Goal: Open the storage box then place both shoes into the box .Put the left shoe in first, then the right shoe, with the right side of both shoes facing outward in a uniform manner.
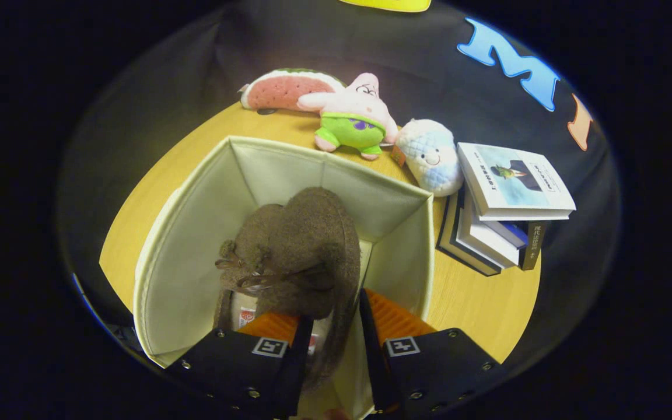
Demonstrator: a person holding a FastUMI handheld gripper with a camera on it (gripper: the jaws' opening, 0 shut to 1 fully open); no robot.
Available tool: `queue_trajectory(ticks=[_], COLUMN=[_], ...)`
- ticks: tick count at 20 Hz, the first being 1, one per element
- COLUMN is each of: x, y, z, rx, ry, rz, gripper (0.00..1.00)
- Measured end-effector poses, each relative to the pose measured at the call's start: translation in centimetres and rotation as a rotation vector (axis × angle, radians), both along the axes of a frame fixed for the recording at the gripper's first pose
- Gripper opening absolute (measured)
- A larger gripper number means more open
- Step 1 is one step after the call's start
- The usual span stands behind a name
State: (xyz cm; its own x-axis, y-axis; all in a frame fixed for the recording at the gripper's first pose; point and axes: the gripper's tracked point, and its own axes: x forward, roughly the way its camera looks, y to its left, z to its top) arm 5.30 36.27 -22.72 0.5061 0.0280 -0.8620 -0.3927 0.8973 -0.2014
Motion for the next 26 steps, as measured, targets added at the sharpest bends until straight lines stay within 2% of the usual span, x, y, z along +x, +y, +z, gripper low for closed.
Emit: queue_trajectory(ticks=[5, 7, 9, 13, 16, 21, 26], x=[0.2, 1.0, 1.6, 1.7, 1.4, 1.9, 2.8], y=[-0.4, -0.7, -1.5, -7.1, -11.6, -18.6, -24.2], z=[6.3, 9.6, 14.0, 23.3, 28.1, 31.6, 31.7], rx=[0.115, 0.191, 0.299, 0.404, 0.446, 0.486, 0.476], ry=[-0.198, -0.281, -0.391, -0.633, -0.747, -0.838, -0.872], rz=[0.018, 0.019, -0.014, -0.075, -0.112, -0.164, -0.185], gripper=[0.92, 0.93, 0.97, 0.97, 0.97, 0.97, 0.97])
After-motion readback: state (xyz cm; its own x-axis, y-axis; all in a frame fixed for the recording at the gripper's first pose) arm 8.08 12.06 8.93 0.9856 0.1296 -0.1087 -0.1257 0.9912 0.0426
